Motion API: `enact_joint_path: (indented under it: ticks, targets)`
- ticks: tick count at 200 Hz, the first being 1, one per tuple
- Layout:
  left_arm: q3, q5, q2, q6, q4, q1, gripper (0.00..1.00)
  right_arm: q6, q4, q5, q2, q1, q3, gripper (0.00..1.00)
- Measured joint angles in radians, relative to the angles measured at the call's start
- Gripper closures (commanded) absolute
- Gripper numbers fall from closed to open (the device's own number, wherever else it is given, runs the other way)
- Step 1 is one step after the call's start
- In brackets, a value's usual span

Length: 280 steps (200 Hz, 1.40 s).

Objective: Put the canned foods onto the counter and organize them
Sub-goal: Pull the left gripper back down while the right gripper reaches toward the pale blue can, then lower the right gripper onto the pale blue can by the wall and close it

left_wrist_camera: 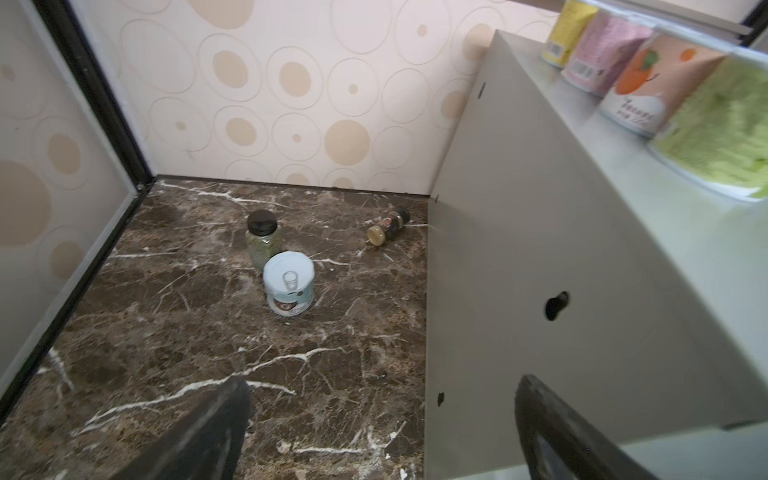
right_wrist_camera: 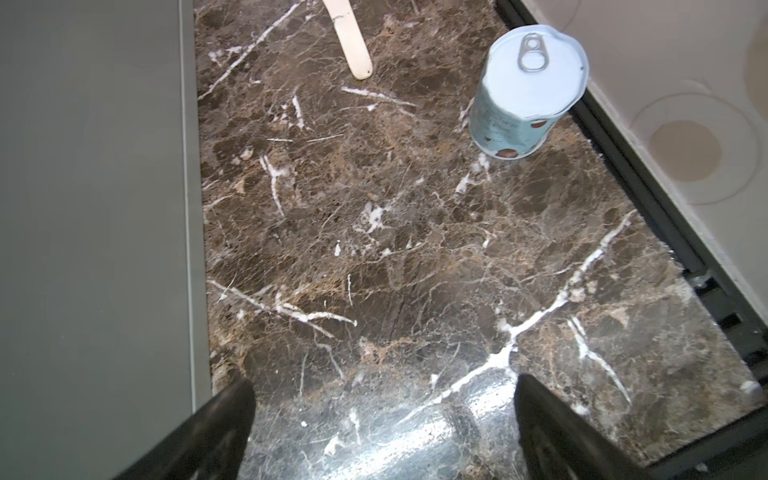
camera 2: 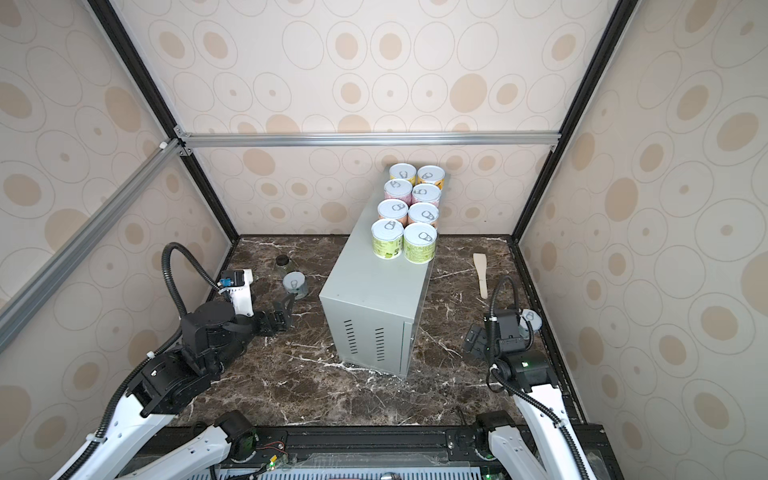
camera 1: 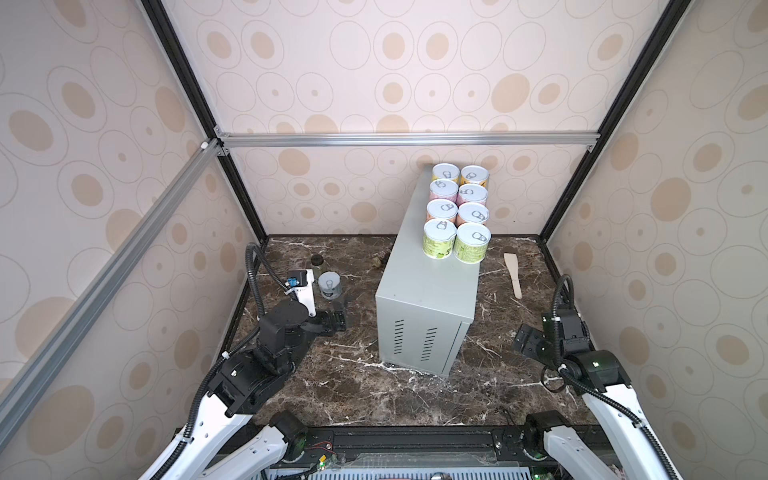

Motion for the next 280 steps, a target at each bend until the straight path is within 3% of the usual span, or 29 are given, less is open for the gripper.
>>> enact_joint_path:
  ticks: [41,112,180,219,280]
  targets:
    - [-0.079,0.02,0.008,-0.034,0.029,0.109,0.01,0.005,0.023,0.072,0.087,-0.025,0.006,0.01]
    - [-0.209,0.243,0.152,-0.042,0.164,0.299,0.01,0.004,0.127,0.08,0.266,-0.217,0.023,0.01]
    - [-0.274,0.364,0.163,-0.03,0.25,0.31,0.01,-0.005,0.221,0.074,0.456,-0.36,0.091,0.01]
    - [-0.286,0.373,0.155,-0.026,0.261,0.31,0.01,-0.02,0.286,0.036,0.595,-0.449,0.138,0.01]
    - [-0.29,0.383,0.154,-0.023,0.266,0.311,0.01,-0.025,0.375,-0.031,0.806,-0.505,0.218,0.01]
